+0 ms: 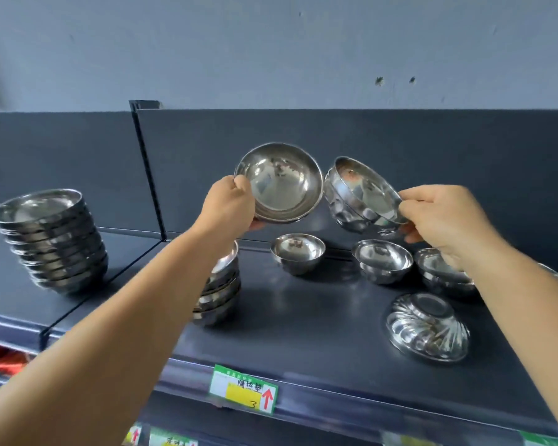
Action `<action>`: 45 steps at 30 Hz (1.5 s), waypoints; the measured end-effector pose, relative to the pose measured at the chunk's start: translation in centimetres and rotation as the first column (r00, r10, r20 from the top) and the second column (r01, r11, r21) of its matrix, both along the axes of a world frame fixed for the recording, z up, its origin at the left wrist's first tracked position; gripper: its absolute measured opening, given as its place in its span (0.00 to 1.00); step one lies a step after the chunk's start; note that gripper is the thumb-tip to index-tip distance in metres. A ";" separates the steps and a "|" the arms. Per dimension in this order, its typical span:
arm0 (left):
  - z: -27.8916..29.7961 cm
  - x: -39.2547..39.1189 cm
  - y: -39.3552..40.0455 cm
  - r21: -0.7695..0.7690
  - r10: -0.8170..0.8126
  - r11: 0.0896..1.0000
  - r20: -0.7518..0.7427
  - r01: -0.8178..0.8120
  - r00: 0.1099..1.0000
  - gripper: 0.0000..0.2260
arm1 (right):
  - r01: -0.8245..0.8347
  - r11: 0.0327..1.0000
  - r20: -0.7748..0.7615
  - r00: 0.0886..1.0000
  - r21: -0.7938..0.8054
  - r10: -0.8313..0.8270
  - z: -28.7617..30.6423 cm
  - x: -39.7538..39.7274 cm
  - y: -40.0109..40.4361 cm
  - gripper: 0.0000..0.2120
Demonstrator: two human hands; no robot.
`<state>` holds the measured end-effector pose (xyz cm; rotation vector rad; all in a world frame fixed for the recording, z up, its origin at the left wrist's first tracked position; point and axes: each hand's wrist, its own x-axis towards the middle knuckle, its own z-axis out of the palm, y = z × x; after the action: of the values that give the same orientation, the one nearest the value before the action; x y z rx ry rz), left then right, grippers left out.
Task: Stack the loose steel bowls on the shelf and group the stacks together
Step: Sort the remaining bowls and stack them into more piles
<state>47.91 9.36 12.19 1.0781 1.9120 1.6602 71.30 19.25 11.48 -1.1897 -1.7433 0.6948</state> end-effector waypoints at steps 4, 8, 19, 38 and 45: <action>0.7 -4.2 -3.3 -0.108 0.092 0.990 -0.020 -0.093 0.996 0.16 | -0.113 0.994 -0.057 0.992 -0.001 0.113 0.7 -3.1 -1.7 0.14; 0.0 -8.5 -5.6 -0.204 0.125 0.971 -0.008 -0.124 0.992 0.14 | -0.178 0.984 -0.052 0.983 -0.020 0.177 0.9 -7.1 -3.5 0.15; -4.4 -13.3 -5.4 -0.337 -0.053 0.941 -0.143 0.002 0.988 0.08 | -0.191 0.977 -0.020 0.982 -0.090 0.190 -0.9 -16.8 -6.5 0.12; -6.0 -15.2 -6.4 -0.232 -0.222 0.949 -0.002 0.216 0.975 0.22 | -0.104 0.994 0.279 0.954 -0.034 0.109 -2.7 -20.3 -7.3 0.09; -7.2 -14.4 -5.8 -0.219 -0.217 0.940 0.210 0.262 0.953 0.28 | -0.301 0.821 -0.110 0.952 -0.485 0.284 -4.9 -20.0 -9.1 0.18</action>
<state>33.49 3.52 5.03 0.9793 1.7339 1.3022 51.29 10.18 6.57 -1.2388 -1.7938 1.4122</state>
